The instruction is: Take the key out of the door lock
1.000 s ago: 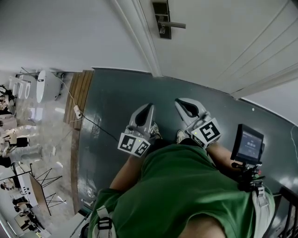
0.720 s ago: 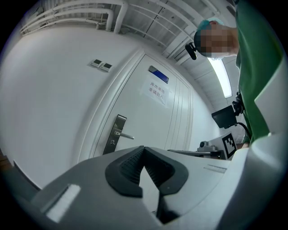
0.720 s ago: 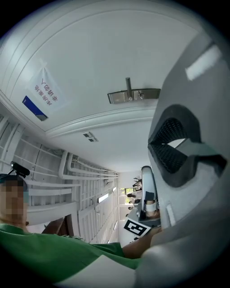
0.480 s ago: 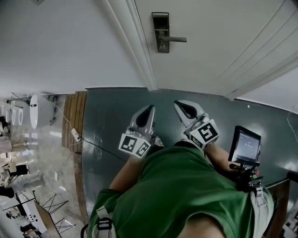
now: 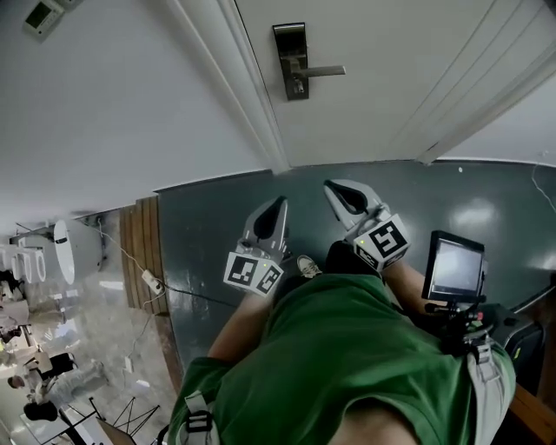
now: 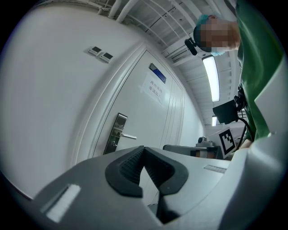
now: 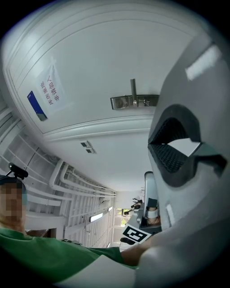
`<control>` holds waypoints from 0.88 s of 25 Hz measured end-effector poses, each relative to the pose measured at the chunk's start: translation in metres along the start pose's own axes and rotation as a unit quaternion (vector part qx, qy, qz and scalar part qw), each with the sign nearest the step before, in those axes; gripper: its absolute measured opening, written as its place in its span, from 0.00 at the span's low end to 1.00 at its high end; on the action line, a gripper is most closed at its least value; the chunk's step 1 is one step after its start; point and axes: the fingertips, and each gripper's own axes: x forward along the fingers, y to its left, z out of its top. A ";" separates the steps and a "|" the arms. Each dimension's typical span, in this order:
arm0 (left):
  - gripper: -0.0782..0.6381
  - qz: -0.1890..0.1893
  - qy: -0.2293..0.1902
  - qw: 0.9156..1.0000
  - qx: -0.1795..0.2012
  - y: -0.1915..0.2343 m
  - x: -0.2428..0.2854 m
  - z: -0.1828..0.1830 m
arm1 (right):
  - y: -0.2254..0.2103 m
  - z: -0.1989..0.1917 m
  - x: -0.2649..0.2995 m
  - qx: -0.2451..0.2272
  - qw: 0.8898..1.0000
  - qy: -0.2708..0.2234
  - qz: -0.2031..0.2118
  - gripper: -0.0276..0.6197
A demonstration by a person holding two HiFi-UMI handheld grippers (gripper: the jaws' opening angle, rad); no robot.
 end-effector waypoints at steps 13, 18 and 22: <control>0.11 -0.011 0.019 1.000 0.019 0.033 0.039 0.017 | -0.019 0.017 0.035 -0.005 1.000 -0.010 -0.010 0.05; 0.11 -0.009 0.022 0.999 0.027 0.052 0.070 0.014 | -0.053 0.024 0.054 -0.010 1.000 -0.015 -0.020 0.05; 0.11 -0.010 0.028 0.999 0.031 0.064 0.097 0.011 | -0.085 0.029 0.068 -0.014 0.999 -0.019 -0.030 0.05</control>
